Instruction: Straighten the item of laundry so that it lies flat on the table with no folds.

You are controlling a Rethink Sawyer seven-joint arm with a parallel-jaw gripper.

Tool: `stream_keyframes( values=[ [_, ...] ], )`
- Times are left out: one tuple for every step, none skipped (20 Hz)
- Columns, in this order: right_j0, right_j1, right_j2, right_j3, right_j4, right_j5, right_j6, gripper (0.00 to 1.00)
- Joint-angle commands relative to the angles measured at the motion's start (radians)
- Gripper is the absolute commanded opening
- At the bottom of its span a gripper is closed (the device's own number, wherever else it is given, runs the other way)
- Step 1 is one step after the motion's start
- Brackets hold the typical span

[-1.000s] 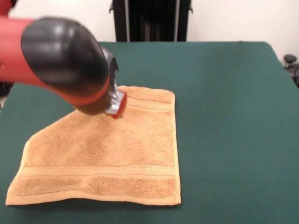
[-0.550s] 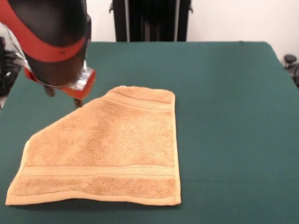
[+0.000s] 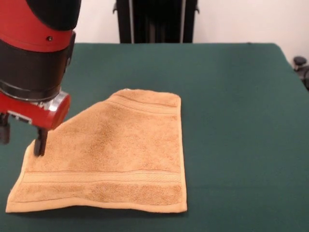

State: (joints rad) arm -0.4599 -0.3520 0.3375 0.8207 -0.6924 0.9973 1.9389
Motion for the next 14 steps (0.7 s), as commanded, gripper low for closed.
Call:
stream_keyframes(
  values=[
    [-0.003,0.065,0.112,0.172,-0.010,-0.052,-0.469,1.00],
    [-0.007,0.080,0.119,0.158,0.017,0.003,-0.470,1.00],
    [-0.010,0.095,0.125,0.144,0.043,0.058,-0.472,1.00],
    [-0.009,0.103,0.124,0.135,0.067,0.114,-0.453,1.00],
    [-0.009,0.114,0.124,0.126,0.105,0.195,-0.419,1.00],
    [-0.009,0.125,0.123,0.117,0.142,0.277,-0.385,1.00],
    [-0.011,0.128,0.128,0.120,0.173,0.321,-0.360,1.00],
    [-0.011,0.127,0.128,0.124,0.187,0.335,-0.348,1.00],
    [-0.011,0.128,0.128,0.127,0.202,0.345,-0.337,1.00],
    [-0.011,0.128,0.129,0.131,0.217,0.356,-0.326,1.00],
    [-0.011,0.128,0.129,0.134,0.226,0.360,-0.321,1.00],
    [-0.012,0.127,0.129,0.137,0.235,0.364,-0.316,1.00],
    [-0.011,0.128,0.128,0.135,0.240,0.369,-0.315,1.00],
    [-0.011,0.129,0.127,0.133,0.246,0.375,-0.314,1.00]
  ],
)
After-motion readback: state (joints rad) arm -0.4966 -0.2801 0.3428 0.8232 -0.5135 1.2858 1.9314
